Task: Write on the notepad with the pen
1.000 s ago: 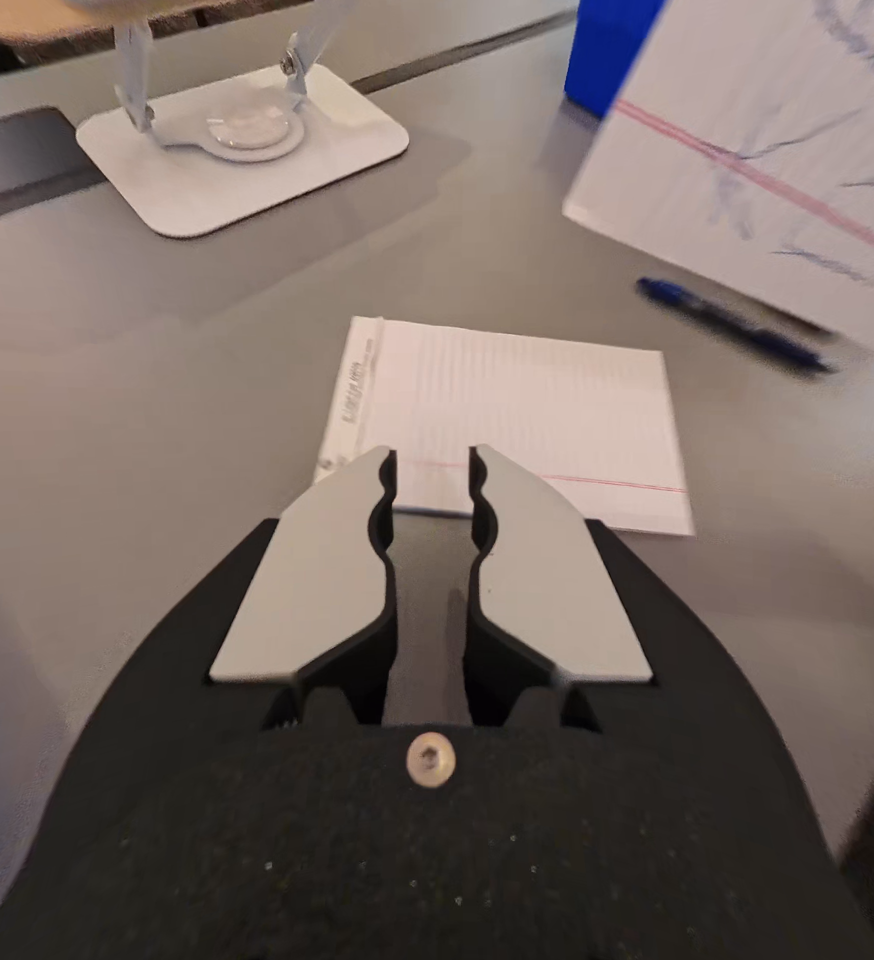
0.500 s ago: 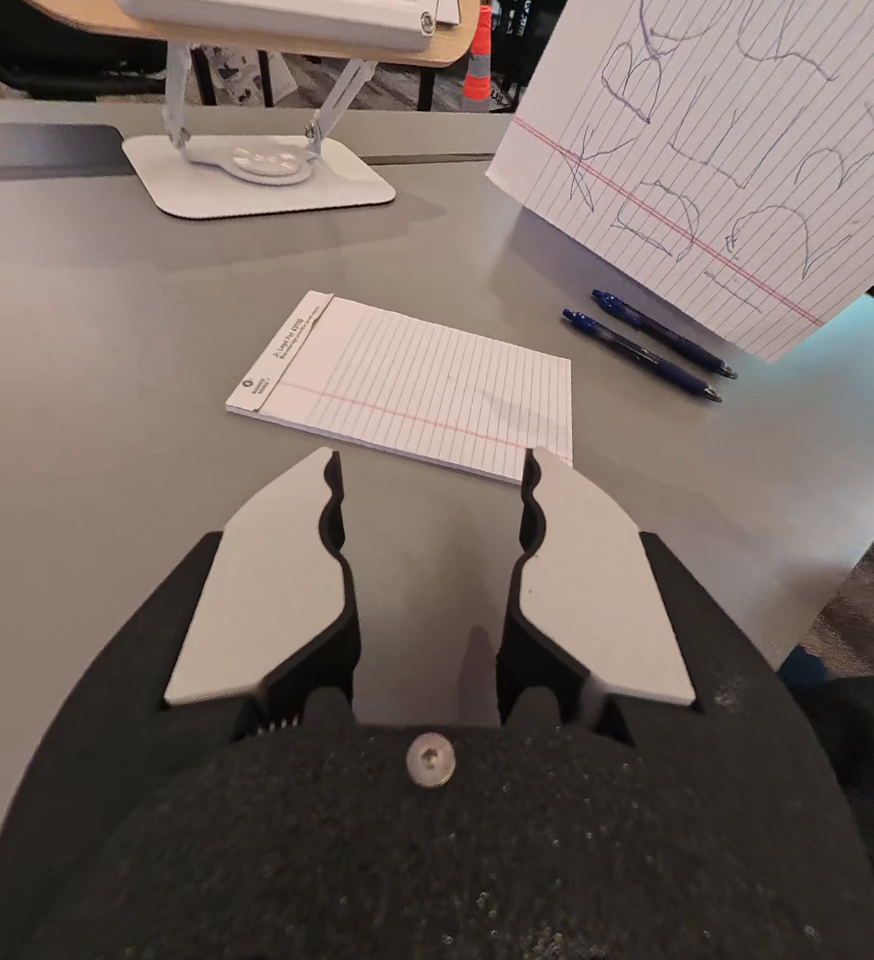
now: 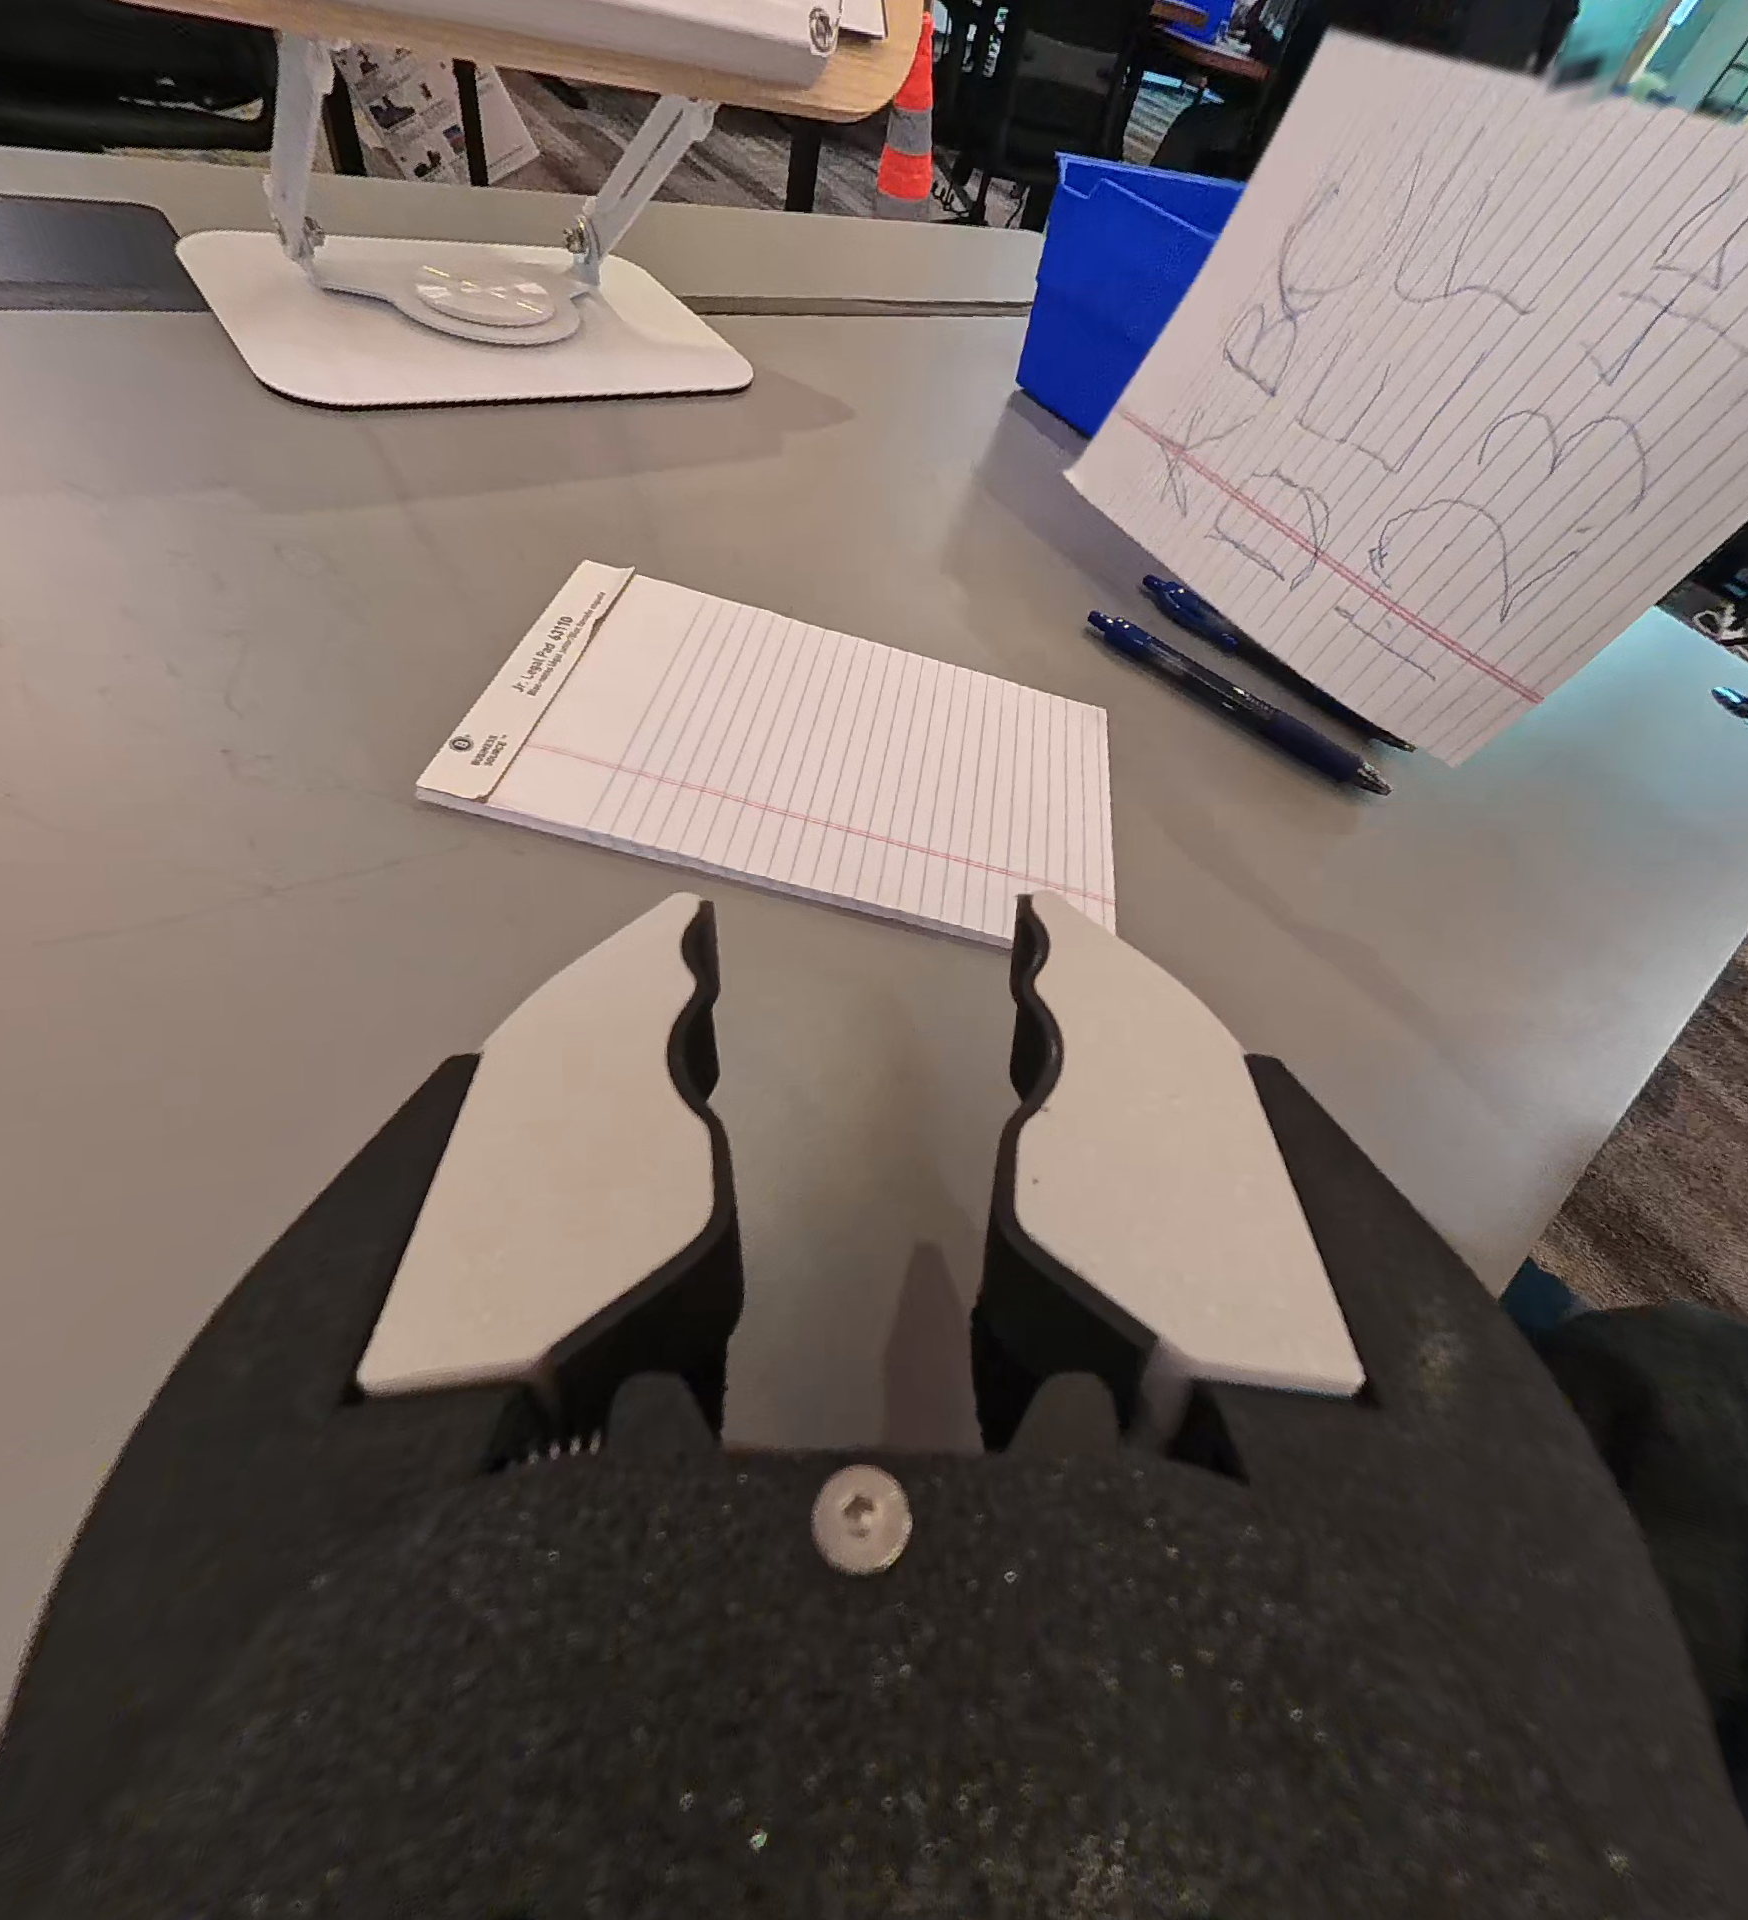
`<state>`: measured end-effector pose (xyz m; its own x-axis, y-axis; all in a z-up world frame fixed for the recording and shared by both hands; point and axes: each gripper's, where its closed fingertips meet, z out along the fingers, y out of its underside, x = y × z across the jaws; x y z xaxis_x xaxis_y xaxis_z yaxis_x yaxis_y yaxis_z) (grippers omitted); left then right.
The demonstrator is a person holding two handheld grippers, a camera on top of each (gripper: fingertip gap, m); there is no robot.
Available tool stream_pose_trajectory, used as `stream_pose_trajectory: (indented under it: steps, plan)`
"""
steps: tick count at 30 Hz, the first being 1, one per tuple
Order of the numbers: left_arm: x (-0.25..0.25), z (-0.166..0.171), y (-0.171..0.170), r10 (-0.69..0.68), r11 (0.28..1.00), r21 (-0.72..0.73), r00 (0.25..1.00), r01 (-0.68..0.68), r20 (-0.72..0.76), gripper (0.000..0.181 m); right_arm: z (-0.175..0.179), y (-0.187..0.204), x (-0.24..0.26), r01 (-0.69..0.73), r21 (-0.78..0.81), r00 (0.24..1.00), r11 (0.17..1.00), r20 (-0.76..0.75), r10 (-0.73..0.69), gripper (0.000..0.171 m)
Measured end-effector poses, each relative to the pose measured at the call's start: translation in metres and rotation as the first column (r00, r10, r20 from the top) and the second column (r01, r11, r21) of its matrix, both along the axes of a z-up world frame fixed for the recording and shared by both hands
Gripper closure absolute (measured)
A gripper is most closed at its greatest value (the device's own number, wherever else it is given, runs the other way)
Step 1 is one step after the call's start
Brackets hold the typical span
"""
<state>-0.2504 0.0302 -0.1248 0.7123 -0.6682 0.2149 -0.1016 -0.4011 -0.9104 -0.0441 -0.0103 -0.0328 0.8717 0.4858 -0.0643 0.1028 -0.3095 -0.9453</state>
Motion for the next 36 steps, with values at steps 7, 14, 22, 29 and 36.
stream_pose_trajectory:
  steps: [7,14,22,29,36]
  plan:
    - [0.0026,0.0009,-0.0007,-0.014,1.0,-0.021,1.0,0.015,0.019,0.127,0.0022,0.0029,0.0018,0.011,0.005,0.999,1.0,0.033,-0.011,0.171]
    - [0.0032,0.0003,0.0,-0.011,1.0,-0.018,1.0,0.011,0.008,0.128,0.0043,0.0059,0.005,0.007,-0.003,0.999,1.0,0.04,-0.006,0.171]
    - [0.0027,-0.0021,0.0002,-0.013,0.999,-0.035,1.0,0.014,0.014,0.128,0.0008,0.0049,-0.0007,-0.004,-0.01,0.999,1.0,0.036,0.004,0.171]
    - [0.0046,-0.0042,-0.0019,-0.026,0.999,-0.045,1.0,0.027,0.015,0.128,-0.0008,0.0023,-0.0005,-0.001,-0.015,0.999,1.0,0.034,0.002,0.171]
    - [0.0063,-0.0055,-0.0032,-0.033,0.998,-0.045,0.999,0.034,0.008,0.128,-0.001,0.0053,0.0037,-0.002,-0.026,0.997,1.0,0.074,0.004,0.171]
